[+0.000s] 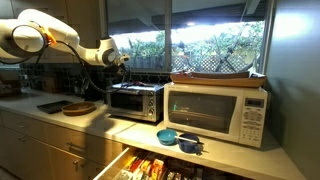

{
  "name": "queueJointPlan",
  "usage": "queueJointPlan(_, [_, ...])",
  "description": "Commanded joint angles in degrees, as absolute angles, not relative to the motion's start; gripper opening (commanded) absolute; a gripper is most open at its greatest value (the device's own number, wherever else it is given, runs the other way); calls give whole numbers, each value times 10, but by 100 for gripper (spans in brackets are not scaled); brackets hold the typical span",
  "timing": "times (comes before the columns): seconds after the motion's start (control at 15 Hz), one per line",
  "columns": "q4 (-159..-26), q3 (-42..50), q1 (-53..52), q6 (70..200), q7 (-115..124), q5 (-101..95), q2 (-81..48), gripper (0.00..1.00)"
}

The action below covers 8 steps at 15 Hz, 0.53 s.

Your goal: Remove the pen from the microwave on the left and put it in the wooden plate on the left

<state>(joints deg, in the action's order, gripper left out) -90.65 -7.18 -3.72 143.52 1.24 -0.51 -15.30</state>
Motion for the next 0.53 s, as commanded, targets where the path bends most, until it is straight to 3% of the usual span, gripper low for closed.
queueJointPlan(0.0, [-895, -53, -50, 1462, 32, -14, -171, 74])
queueJointPlan(0.07, [-894, -52, -49, 1463, 33, -11, -174, 73])
queueJointPlan(0.13, [-894, -50, -50, 1461, 36, -12, -174, 64])
queueJointPlan(0.2, [-895, -48, -50, 1458, 41, -13, -174, 66])
queueJointPlan(0.47, [-897, -47, -49, 1452, 44, -6, -176, 56])
